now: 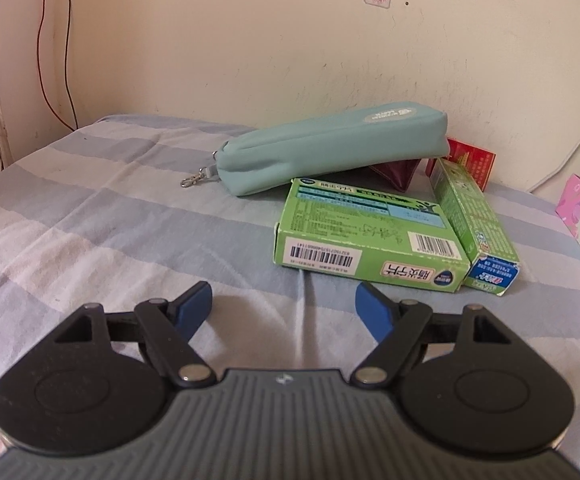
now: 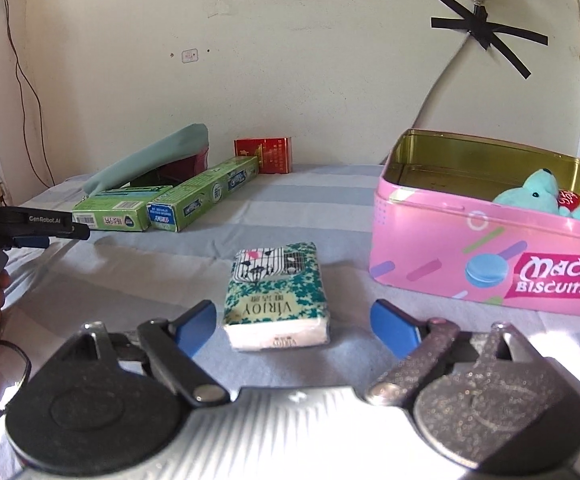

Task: Organize objects
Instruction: 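Set the tissue pack down on the sheet and open the right gripper, then grasp the tissue pack with the left gripper and drop it into the tin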

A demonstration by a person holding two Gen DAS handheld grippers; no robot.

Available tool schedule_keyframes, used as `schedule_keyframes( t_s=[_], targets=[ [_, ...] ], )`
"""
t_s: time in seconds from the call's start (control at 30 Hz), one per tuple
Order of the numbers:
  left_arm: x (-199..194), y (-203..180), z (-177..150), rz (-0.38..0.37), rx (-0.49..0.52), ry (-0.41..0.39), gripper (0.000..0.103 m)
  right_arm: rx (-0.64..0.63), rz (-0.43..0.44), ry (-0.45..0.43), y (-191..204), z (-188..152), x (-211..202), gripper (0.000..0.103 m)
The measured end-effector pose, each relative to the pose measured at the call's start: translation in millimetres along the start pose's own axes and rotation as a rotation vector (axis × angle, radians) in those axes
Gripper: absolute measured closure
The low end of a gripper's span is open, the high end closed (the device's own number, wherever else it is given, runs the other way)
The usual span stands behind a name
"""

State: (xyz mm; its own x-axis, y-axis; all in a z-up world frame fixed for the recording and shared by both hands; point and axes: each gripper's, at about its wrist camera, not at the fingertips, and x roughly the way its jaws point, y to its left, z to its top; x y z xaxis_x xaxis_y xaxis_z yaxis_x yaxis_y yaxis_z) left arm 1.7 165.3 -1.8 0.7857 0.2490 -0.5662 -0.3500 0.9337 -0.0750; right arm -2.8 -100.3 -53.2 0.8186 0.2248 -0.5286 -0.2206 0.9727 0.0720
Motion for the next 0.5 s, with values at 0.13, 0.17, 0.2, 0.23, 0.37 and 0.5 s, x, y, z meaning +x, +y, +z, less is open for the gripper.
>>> schedule_keyframes(
  t_s=[0.13, 0.17, 0.2, 0.23, 0.37, 0.5],
  targets=[
    [-3.8, -3.0, -0.2, 0.003, -0.002, 0.012, 0.023, -0.009, 0.015, -0.017, 0.8, -0.9, -2.8, 0.013],
    [-6.3, -4.9, -0.4, -0.017, -0.015, 0.025, 0.024, -0.005, 0.020, -0.018, 0.3, -0.7, -2.4, 0.013],
    [-9.8, -7.6, -0.3, -0.051, -0.032, 0.035, 0.024, 0.002, 0.025, -0.017, -1.0, -0.7, -1.8, 0.013],
    [-14.8, -12.8, 0.0, -0.105, -0.049, 0.044, 0.024, 0.010, 0.030, -0.014, -2.4, -0.4, -0.9, 0.013],
    [-36.2, -56.8, 2.8, -0.305, 0.020, 0.068, 0.024, 0.039, 0.046, 0.000, -6.7, -0.6, 2.9, 0.013],
    [-44.2, -105.2, -1.4, -0.484, 0.098, 0.175, 0.026, 0.028, 0.048, 0.013, -3.8, -0.8, 5.1, 0.016]
  ],
)
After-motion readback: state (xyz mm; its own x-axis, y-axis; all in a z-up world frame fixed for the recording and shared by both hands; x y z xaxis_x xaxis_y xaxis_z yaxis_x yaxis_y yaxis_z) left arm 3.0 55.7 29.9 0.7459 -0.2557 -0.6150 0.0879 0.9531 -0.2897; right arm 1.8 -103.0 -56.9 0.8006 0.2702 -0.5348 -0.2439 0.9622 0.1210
